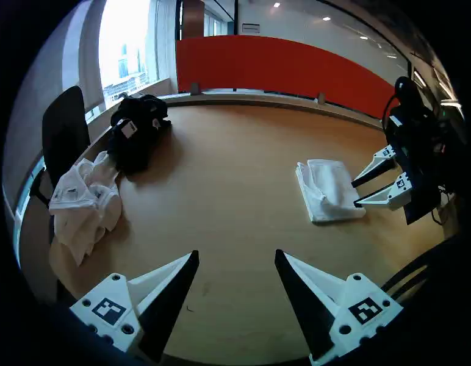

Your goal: Fold towel

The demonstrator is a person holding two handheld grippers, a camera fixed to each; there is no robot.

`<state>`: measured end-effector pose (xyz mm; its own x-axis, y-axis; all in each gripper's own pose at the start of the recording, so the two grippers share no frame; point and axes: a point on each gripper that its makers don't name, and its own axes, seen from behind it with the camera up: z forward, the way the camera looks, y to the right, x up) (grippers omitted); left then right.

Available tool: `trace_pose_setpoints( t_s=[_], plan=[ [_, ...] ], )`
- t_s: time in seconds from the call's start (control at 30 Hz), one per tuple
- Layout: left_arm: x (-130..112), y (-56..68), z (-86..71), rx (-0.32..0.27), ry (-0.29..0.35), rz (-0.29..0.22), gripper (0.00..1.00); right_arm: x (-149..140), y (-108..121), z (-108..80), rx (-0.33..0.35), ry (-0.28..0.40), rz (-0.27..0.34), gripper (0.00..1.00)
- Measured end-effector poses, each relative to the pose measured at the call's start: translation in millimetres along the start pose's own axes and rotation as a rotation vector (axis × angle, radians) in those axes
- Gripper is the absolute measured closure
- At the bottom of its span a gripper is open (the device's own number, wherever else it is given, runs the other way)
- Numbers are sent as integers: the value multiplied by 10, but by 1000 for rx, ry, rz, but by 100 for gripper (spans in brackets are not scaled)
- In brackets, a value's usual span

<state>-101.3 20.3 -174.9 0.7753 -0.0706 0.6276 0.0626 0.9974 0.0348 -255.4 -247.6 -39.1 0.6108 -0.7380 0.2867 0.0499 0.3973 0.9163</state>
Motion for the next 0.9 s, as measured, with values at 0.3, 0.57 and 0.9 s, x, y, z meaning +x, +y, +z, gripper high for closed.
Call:
trace_pose_setpoints(
  t_s=[0.3, 0.57, 0.9],
  plan=[
    [1, -10, -17, 1, 1, 8, 8, -126, -23, -54, -37, 1, 55, 31],
    [1, -1, -22, 1, 3, 9, 8, -326, -100, -60, -57, -23, 80, 31],
    [-12, 22, -26, -5, 0, 12, 8, -495, -142, -71, -78, -42, 116, 31]
  ],
)
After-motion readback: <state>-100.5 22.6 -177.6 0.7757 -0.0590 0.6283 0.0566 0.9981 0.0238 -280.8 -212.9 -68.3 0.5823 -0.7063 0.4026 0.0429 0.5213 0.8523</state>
